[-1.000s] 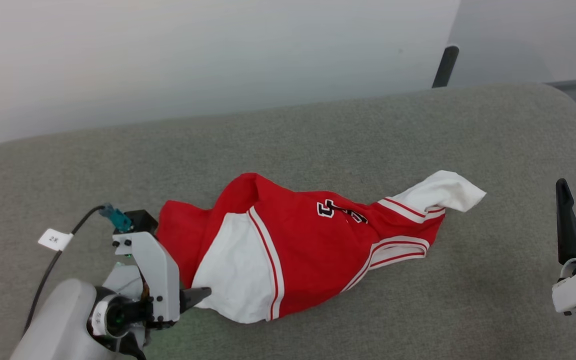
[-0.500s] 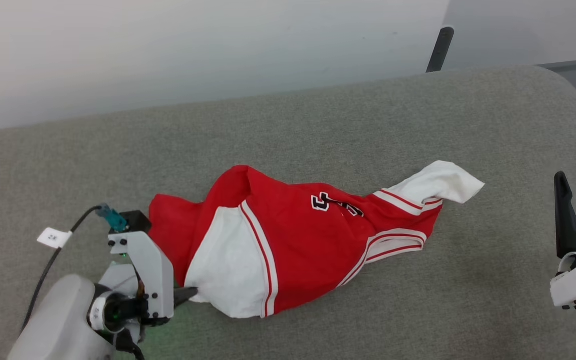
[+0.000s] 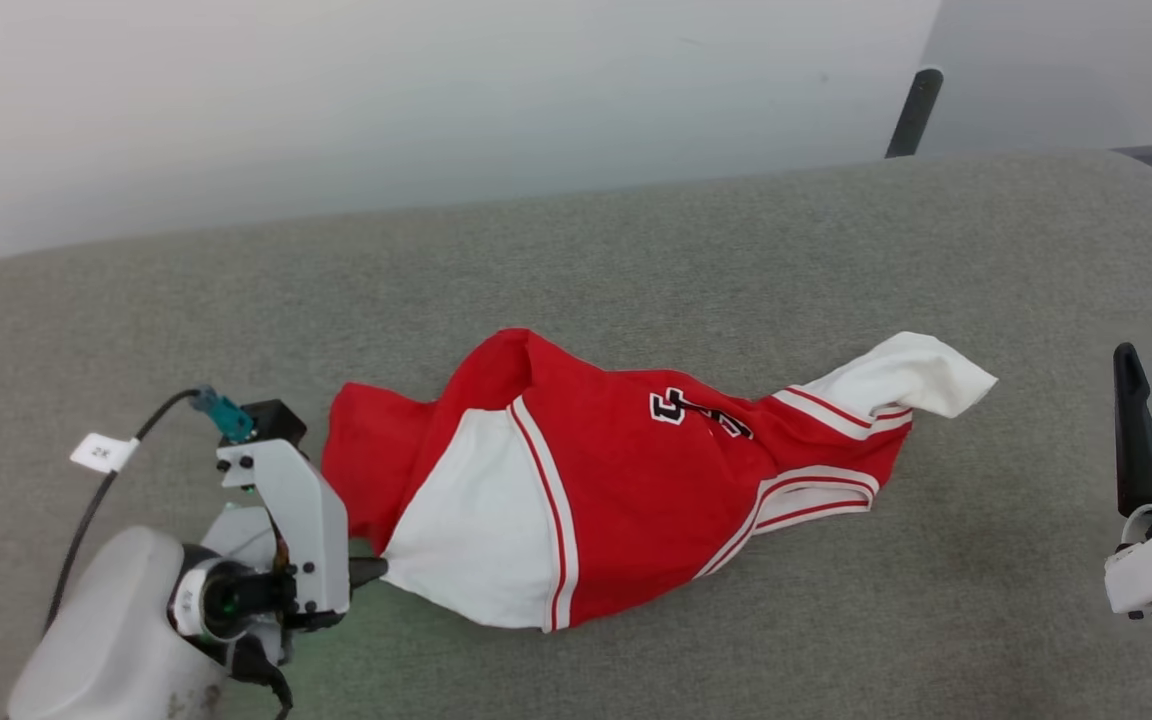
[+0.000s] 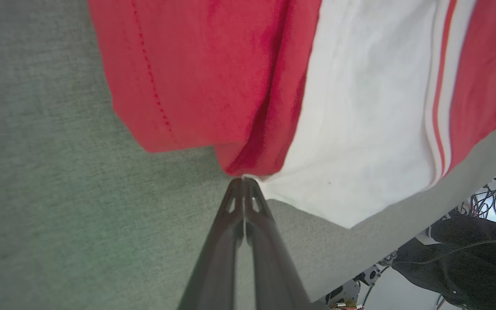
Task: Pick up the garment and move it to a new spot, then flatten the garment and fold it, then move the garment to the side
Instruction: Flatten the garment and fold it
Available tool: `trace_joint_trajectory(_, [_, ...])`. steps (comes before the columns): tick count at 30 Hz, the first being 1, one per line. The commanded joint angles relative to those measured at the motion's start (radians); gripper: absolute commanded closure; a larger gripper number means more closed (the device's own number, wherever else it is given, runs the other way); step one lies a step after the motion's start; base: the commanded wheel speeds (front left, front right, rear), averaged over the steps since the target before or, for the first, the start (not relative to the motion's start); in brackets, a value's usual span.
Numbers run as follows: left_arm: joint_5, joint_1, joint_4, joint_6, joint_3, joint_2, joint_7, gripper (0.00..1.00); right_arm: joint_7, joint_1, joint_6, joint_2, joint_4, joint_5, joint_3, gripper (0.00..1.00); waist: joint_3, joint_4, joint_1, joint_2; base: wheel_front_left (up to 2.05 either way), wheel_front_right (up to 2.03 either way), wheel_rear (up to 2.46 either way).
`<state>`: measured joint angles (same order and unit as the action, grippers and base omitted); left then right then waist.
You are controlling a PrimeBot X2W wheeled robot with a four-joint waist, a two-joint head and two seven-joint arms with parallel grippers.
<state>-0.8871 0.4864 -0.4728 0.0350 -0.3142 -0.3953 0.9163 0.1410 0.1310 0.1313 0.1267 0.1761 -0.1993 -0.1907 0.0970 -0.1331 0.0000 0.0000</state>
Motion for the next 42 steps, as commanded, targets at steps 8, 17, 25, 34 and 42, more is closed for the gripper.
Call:
trace_joint_trajectory(8, [-0.008, -0.013, 0.086, -0.028, 0.020, -0.048, 0.028, 1.00, 0.006, -0.013, -0.001, 0.002, -0.001, 0.007, -0.003, 0.00, -0.016, 0.031, 0.0000, 0.0000, 0.00, 0.00, 0.00])
trace_joint_trajectory(17, [-0.010, -0.077, 0.242, -0.117, 0.079, -0.162, 0.090, 1.00, 0.015, -0.031, -0.001, 0.006, 0.006, 0.007, -0.008, 0.00, -0.035, 0.050, 0.0000, 0.0000, 0.00, 0.00, 0.00])
trace_joint_trajectory(25, [0.007, -0.221, 0.378, -0.231, 0.136, -0.282, 0.156, 1.00, 0.030, -0.048, -0.001, 0.010, 0.011, -0.003, -0.009, 0.00, -0.044, 0.053, 0.0000, 0.0000, 0.00, 0.00, 0.00])
trace_joint_trajectory(34, [0.039, -0.354, 0.307, -0.255, 0.147, -0.314, 0.106, 1.00, 0.048, -0.066, -0.001, -0.003, 0.019, -0.006, -0.009, 0.00, -0.042, 0.042, 0.0000, 0.0000, 0.00, 0.00, 0.00])
trace_joint_trajectory(42, [0.062, -0.341, 0.179, -0.215, 0.126, -0.292, 0.035, 1.00, 0.058, -0.081, -0.001, -0.010, 0.026, -0.004, -0.009, 0.00, -0.034, 0.034, 0.0000, 0.0000, 0.00, 0.00, 0.00])
